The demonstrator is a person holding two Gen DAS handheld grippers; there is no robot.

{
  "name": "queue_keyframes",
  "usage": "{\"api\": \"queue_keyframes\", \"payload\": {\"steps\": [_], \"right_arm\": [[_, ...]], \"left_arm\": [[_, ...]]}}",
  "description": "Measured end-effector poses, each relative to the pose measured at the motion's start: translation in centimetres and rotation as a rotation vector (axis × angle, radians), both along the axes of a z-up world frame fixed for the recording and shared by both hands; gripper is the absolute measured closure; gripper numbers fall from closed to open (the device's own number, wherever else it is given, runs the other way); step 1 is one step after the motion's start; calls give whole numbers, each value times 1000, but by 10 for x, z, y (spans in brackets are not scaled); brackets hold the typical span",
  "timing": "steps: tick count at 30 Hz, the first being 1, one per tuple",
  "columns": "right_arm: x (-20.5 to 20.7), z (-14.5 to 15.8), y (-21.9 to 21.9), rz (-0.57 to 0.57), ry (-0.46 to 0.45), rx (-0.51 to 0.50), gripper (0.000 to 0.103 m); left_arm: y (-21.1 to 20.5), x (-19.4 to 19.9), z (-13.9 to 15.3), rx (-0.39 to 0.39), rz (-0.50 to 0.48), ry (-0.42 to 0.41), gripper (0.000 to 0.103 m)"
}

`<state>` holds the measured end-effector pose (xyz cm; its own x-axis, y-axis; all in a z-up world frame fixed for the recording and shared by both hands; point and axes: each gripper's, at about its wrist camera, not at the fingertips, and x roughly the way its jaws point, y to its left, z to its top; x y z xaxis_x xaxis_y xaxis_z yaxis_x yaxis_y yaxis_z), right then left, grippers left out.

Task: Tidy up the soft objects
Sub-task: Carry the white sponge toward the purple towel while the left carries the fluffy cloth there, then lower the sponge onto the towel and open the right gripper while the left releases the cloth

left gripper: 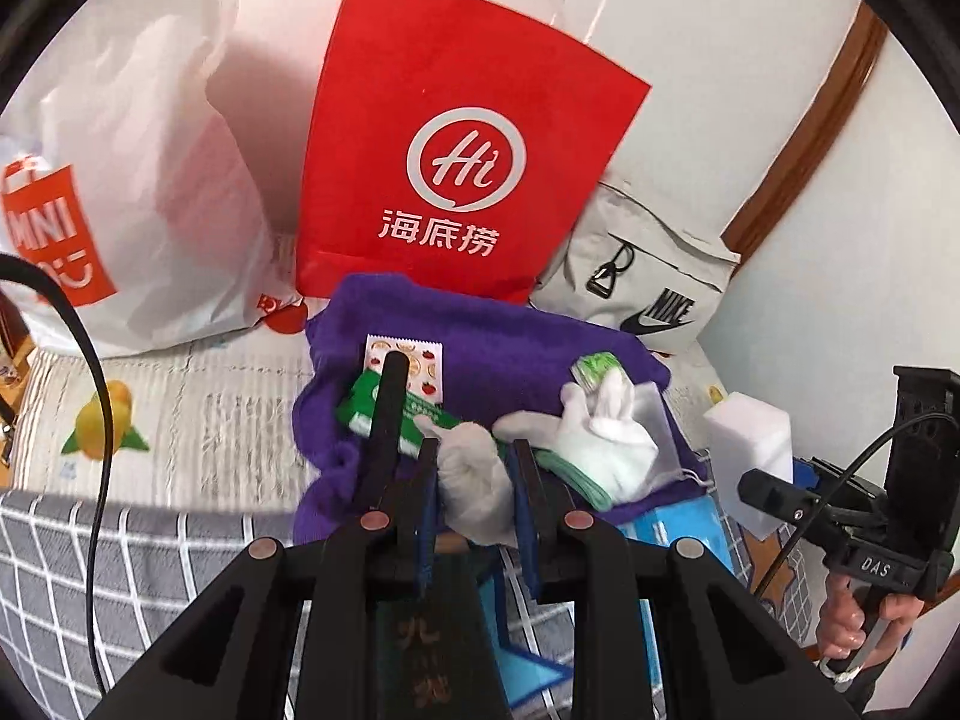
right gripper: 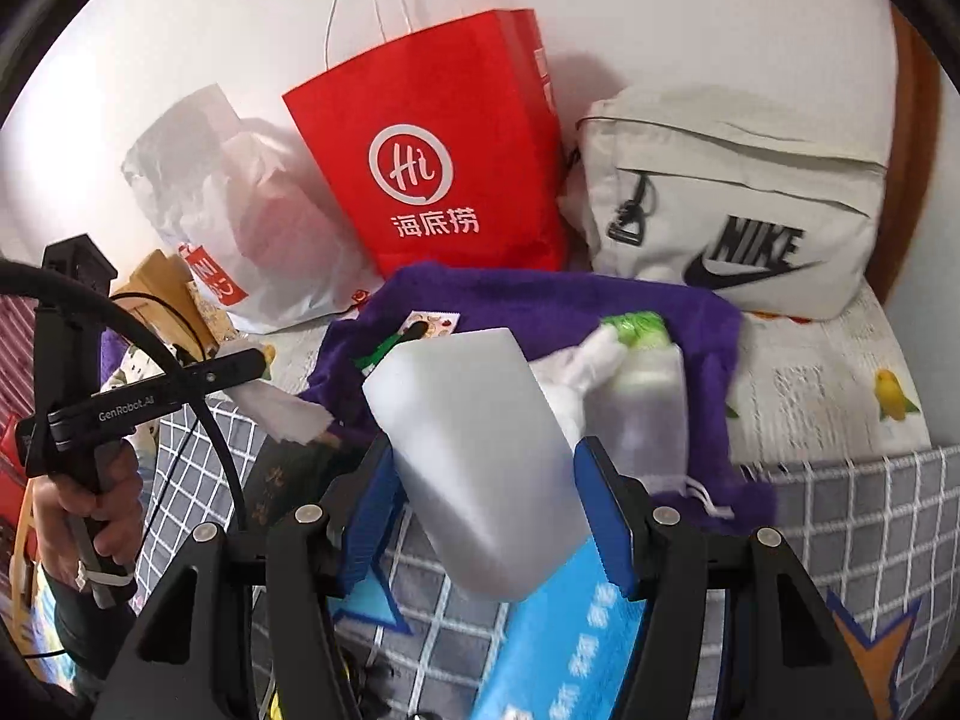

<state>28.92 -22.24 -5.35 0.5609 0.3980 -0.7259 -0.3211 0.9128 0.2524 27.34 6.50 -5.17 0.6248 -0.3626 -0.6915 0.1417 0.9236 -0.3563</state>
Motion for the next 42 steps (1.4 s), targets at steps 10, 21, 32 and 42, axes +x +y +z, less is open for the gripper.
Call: {"api": "queue_keyframes", "payload": {"steps": [10,21,32,42], "right_arm": [[39,-26,35,39,70,4,43],[44,-27,37,9,68,2,43],[74,-67,68,4,172,-49,43],[92,-73,78,-64,143,-128,50]], "left_arm": [[-1,44,-16,13,3,19,82],[0,55,-24,15,-8,14,82],[14,59,-34,-28,-8,35,82],[23,59,-35,-39,6,37,82]]}}
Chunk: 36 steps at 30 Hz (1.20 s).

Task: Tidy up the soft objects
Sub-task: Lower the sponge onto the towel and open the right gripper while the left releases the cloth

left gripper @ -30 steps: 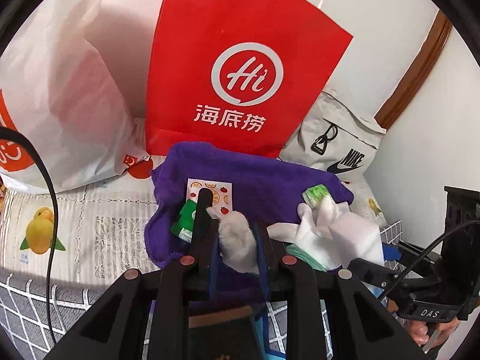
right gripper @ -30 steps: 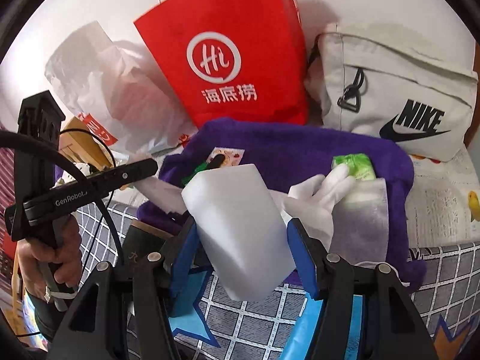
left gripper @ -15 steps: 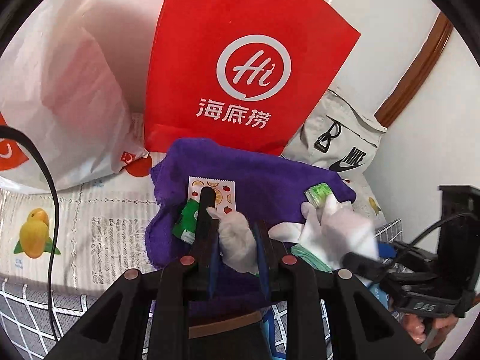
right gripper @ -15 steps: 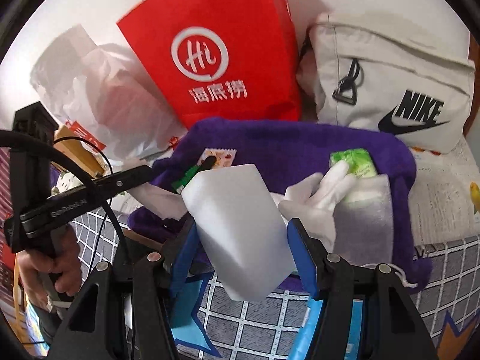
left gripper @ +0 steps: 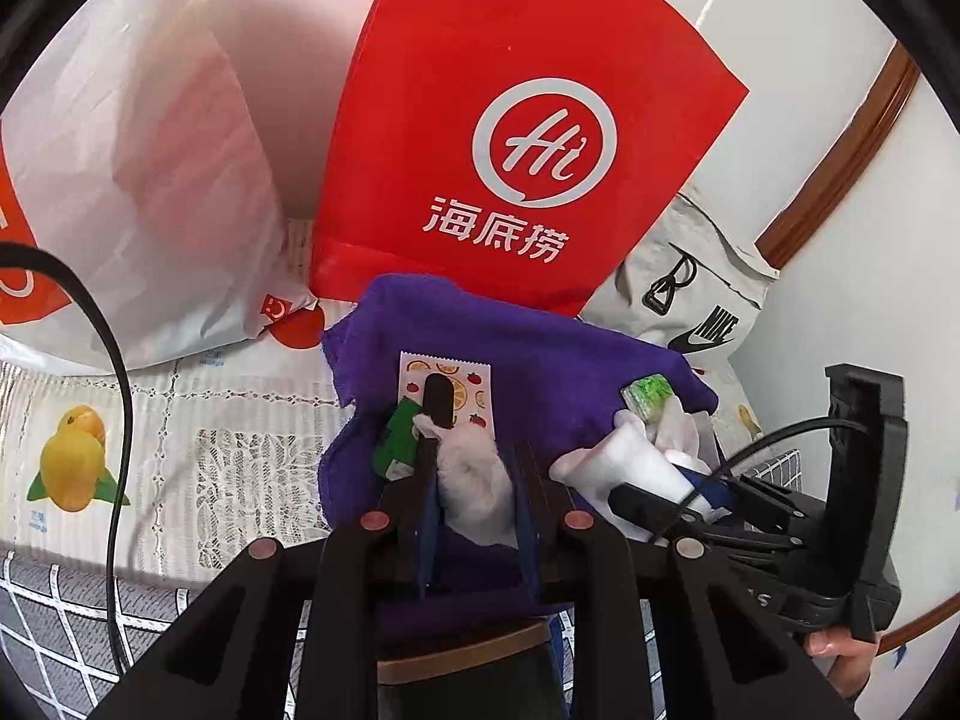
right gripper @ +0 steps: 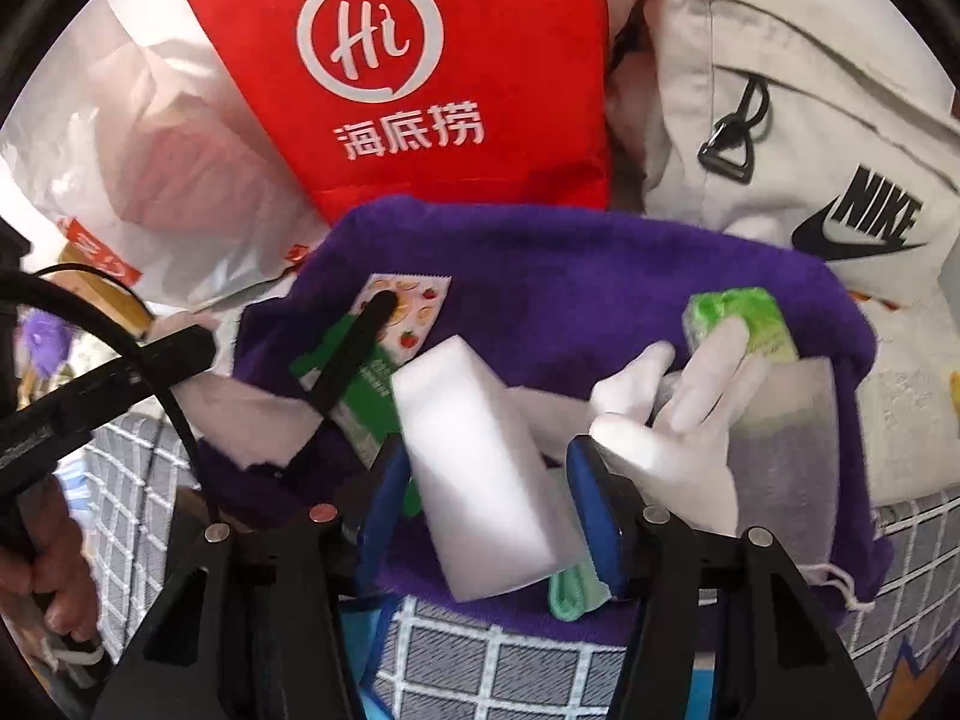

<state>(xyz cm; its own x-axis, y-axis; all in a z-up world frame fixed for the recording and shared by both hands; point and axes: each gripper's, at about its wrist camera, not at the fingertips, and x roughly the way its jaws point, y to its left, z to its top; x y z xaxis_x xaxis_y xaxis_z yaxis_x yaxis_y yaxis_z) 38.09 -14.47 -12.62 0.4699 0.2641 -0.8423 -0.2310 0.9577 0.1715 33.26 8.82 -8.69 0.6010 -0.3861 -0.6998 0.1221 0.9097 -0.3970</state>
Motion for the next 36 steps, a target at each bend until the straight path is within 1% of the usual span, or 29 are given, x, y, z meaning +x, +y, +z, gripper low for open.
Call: {"api": "queue_keyframes", "payload": {"steps": [2,5,7,8,11,13,16,19,22,23,24,27,31,32,36], "right_arm": [[0,-1,3,12,-2,-13,56],[2,-6,4,18,17,-13,56],[1,-4,3,23,19,9,57],[0,-2,1,29,14,31,61],[-3,8,0,57,-13,79,62],[-3,12,4,71,-25,66,62],[7,7,8,96,-5,67,61],[16,-7,14,99,47,63,60],[18,-16,13,84,71,47,59],[18,-16,10,78,73,50,54],[17,-15,6,70,75,70,50],[9,-6,0,55,63,98,49],[-2,9,-8,51,29,102,46],[-6,12,-10,49,22,105,44],[-17,22,-18,43,-2,113,43]], "left_arm": [[-1,0,0,1,-6,-2,82],[-1,0,0,1,-9,-1,82],[-2,0,-1,1,-10,2,82],[-3,0,-1,1,-11,1,82],[-5,0,-2,3,-19,3,82],[-6,0,-2,3,-23,4,82],[-7,0,-2,2,-26,3,82],[-5,0,-3,3,-22,4,82],[-3,1,-5,4,-17,9,82],[-4,1,-6,5,-16,11,82],[-4,2,-6,3,-17,11,82],[-6,3,-8,5,-20,14,82],[-10,5,-11,10,-28,22,82],[-12,6,-13,15,-29,27,82],[-17,12,-22,16,-37,58,82]]}}
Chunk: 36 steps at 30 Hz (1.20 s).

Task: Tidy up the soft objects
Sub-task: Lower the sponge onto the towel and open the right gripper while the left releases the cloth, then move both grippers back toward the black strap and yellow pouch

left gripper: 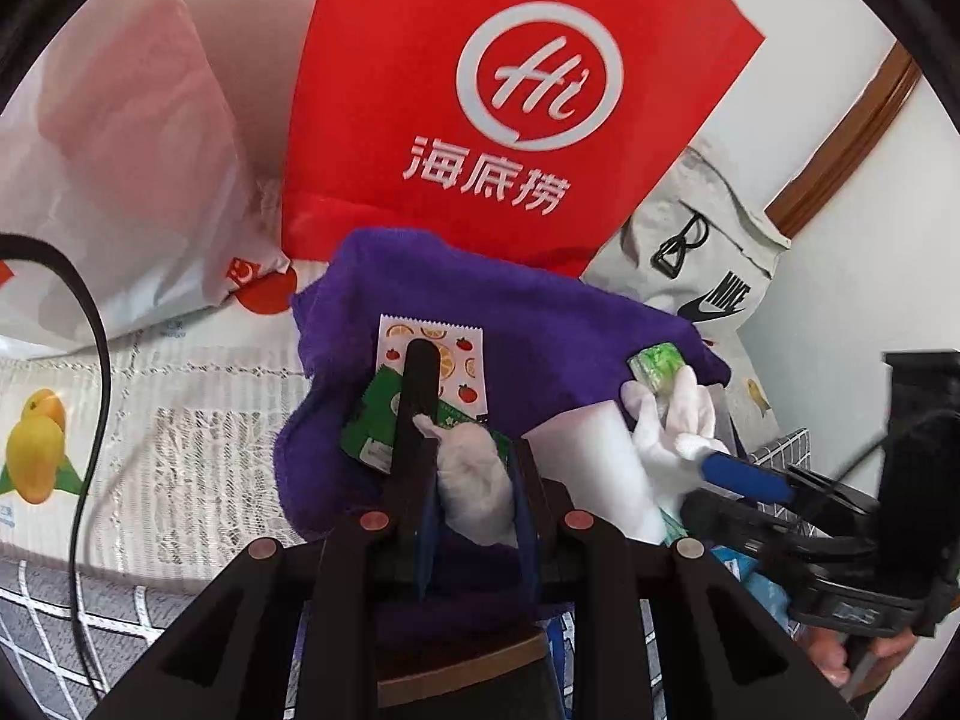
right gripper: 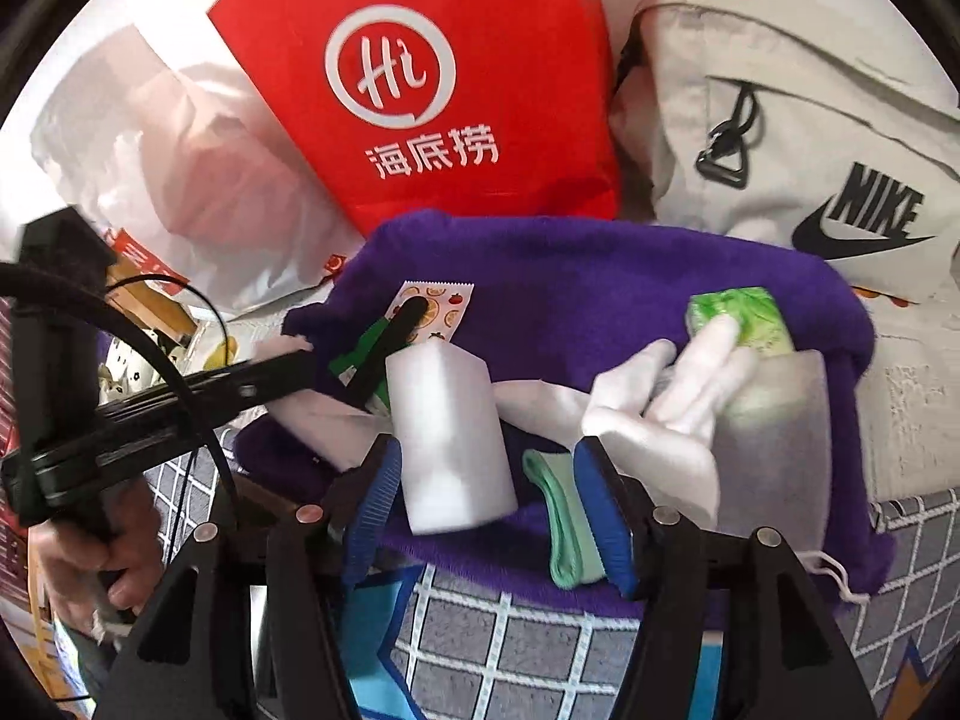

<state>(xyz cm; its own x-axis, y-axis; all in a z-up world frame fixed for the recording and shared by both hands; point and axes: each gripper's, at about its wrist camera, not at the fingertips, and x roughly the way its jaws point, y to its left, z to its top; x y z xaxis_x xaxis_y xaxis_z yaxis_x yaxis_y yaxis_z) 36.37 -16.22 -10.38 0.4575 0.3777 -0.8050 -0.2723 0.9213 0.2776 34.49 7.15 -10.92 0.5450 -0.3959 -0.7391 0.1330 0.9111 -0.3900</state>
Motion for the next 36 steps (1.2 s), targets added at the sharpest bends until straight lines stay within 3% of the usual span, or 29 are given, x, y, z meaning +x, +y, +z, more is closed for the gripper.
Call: {"api": "queue_keyframes", "payload": {"steps": [15,18,20,22,24,36], "right_arm": [[-34,16,-32,-38,-53,-38,43],[-35,13,-36,-44,-46,-28,43],[-35,11,-38,-49,-36,-24,43],[-36,10,-39,-49,-33,-20,43],[-39,10,-39,-42,-36,-19,43],[-94,30,-48,-35,-48,-29,43]], "left_arm": [[-19,8,-21,51,-25,57,80],[-22,10,-22,60,-26,57,69],[-22,12,-20,72,-3,49,41],[-20,11,-15,87,25,18,31],[-19,6,-7,94,34,-27,31],[-12,-14,31,101,81,-80,31]]}}
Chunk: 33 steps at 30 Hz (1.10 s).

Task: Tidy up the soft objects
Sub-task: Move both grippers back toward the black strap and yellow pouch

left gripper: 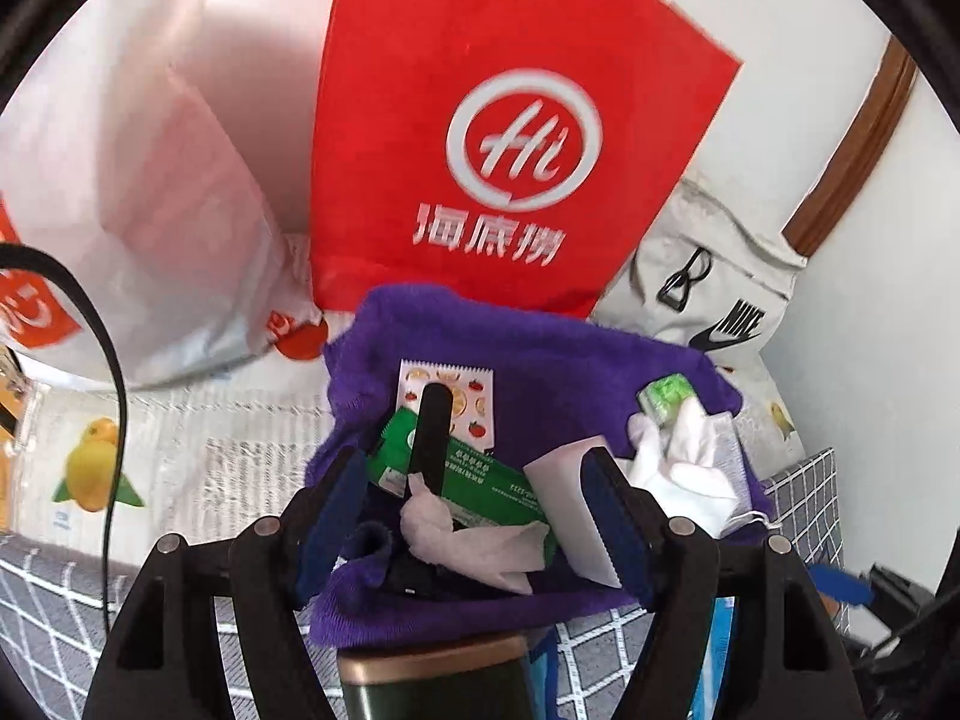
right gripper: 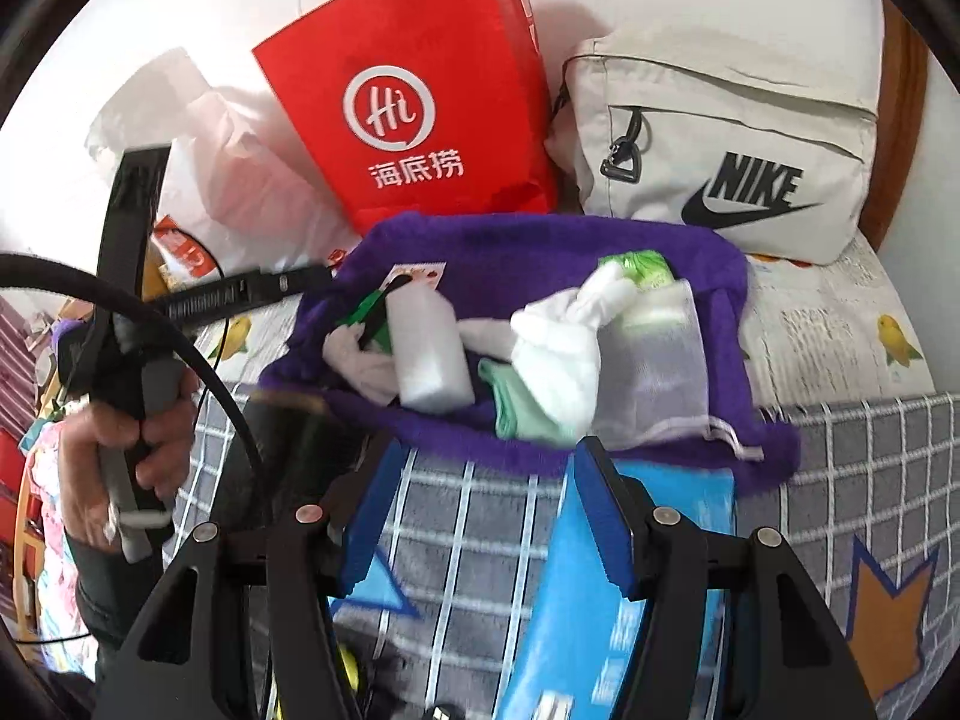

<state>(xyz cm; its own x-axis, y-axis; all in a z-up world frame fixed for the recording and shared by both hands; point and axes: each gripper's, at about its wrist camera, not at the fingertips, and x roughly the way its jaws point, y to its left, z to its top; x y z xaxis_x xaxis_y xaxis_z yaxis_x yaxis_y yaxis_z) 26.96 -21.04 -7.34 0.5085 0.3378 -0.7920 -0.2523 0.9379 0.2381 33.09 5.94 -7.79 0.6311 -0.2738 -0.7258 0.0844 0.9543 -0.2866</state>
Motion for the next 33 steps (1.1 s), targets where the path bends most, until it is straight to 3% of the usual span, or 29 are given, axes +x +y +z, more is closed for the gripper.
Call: {"api": "queue_keyframes", "payload": {"steps": [8,15,22,29,33], "right_arm": [[-70,14,-6,58,-13,-40,43],[-120,-7,1,94,28,-32,43],[-153,-53,15,116,59,-97,43],[-160,-96,27,119,91,-106,49],[-169,-110,38,129,36,-178,53]], "left_arm": [[-10,-55,51,86,1,-96,31],[-14,-112,78,116,3,-137,31],[-13,-169,75,186,68,-149,31],[2,-212,44,114,95,-90,31],[1,-229,34,106,93,-69,31]]}}
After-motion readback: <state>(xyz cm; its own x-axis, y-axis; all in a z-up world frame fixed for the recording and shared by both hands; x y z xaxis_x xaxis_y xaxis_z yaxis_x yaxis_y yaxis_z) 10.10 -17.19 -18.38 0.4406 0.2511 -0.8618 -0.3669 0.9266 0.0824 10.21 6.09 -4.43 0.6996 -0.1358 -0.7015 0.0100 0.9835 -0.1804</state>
